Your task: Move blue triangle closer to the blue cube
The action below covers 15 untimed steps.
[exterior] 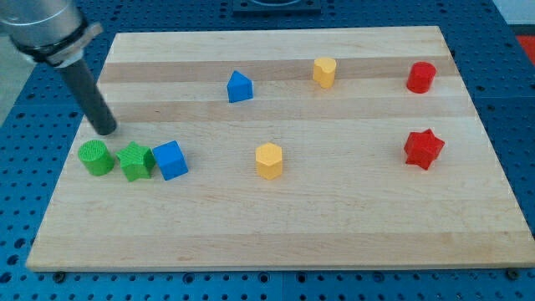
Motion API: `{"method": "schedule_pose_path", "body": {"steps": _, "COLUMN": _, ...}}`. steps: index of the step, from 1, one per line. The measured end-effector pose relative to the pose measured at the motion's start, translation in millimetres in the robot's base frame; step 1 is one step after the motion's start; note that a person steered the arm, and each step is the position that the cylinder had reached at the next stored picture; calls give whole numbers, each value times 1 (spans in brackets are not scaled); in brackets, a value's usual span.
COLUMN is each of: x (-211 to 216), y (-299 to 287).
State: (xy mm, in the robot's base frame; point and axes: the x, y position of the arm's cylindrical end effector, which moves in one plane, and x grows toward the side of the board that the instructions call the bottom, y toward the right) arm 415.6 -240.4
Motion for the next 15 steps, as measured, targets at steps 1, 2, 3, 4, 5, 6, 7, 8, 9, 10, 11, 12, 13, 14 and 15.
{"method": "schedule_pose_path", "body": {"steps": 1, "x": -6, "y": 36}}
{"method": "schedule_pose_path", "body": {"steps": 2, "x": -8, "y": 85}}
{"method": "schedule_pose_path", "body": {"steps": 3, "x": -12, "y": 86}}
{"method": "schedule_pose_path", "body": {"steps": 4, "x": -56, "y": 83}}
{"method": "schedule_pose_path", "body": {"steps": 5, "x": -83, "y": 91}}
{"method": "schedule_pose_path", "body": {"steps": 6, "x": -83, "y": 156}}
{"method": "schedule_pose_path", "body": {"steps": 7, "x": -83, "y": 157}}
{"method": "schedule_pose_path", "body": {"steps": 8, "x": -84, "y": 158}}
{"method": "schedule_pose_path", "body": {"steps": 9, "x": -132, "y": 169}}
{"method": "schedule_pose_path", "body": {"steps": 10, "x": -119, "y": 201}}
{"method": "schedule_pose_path", "body": {"steps": 11, "x": -118, "y": 201}}
{"method": "schedule_pose_path", "body": {"steps": 12, "x": -85, "y": 194}}
{"method": "schedule_pose_path", "body": {"steps": 13, "x": -40, "y": 184}}
{"method": "schedule_pose_path", "body": {"steps": 14, "x": 9, "y": 173}}
{"method": "schedule_pose_path", "body": {"steps": 15, "x": 33, "y": 171}}
